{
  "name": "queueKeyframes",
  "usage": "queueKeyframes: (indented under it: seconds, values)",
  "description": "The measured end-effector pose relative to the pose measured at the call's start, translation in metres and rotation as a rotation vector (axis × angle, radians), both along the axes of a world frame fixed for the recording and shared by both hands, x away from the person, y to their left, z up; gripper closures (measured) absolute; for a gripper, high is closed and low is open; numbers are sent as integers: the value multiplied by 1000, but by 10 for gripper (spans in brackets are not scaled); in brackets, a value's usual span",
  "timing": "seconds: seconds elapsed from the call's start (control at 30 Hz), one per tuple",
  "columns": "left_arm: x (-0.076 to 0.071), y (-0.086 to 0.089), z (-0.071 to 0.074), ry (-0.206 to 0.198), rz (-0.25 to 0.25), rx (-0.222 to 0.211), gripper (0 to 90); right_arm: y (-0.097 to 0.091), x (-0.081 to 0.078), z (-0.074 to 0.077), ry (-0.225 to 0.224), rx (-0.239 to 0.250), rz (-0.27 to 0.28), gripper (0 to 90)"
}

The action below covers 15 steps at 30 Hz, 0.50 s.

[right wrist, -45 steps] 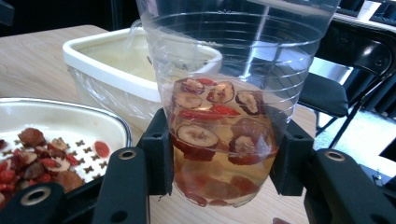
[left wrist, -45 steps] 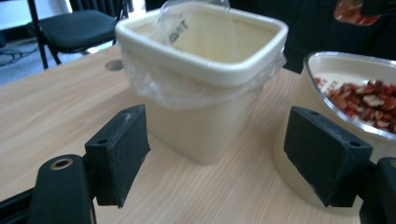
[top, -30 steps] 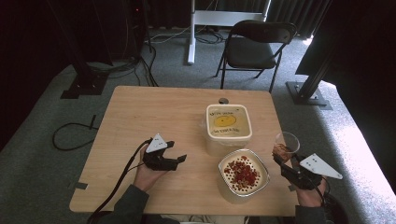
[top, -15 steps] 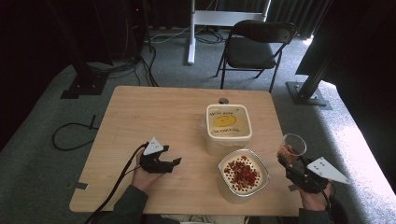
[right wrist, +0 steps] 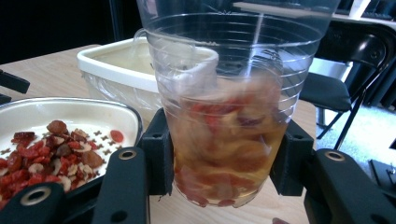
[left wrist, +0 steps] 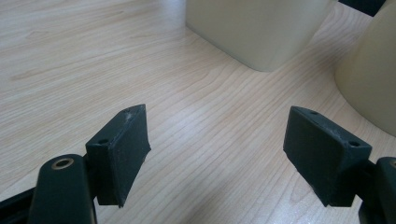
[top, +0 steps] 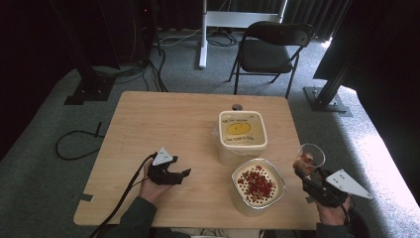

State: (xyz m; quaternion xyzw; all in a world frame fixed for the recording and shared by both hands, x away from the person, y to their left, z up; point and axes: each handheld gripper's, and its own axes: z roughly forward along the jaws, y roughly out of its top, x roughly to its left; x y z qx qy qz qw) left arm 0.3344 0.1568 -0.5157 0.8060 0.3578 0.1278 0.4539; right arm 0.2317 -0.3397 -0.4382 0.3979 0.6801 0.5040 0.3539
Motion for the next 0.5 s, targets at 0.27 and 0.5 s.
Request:
queueKeyframes:
  seconds: [0.27,0.5]
  values:
    - [1,0,-3,7,2,4,229,3,0,-1,-3,7,15,500]
    - [2,2,-5,13,9,2,229,4,-1,-1,13,-45,5,500]
